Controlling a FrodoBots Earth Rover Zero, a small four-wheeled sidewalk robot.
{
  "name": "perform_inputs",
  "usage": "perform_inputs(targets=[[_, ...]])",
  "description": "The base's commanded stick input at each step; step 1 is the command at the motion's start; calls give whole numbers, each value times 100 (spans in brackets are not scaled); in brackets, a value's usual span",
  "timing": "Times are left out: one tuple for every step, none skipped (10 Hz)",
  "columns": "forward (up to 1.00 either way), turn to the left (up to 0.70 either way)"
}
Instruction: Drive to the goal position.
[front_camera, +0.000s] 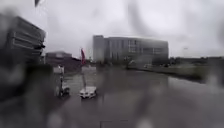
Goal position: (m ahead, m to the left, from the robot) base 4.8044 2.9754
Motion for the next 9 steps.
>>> perform_inputs(targets=[[-100,0],[-100,0],[-100,0],[-100,0],[-100,0],[-100,0],[-100,0],[-100,0],[-100,0]])
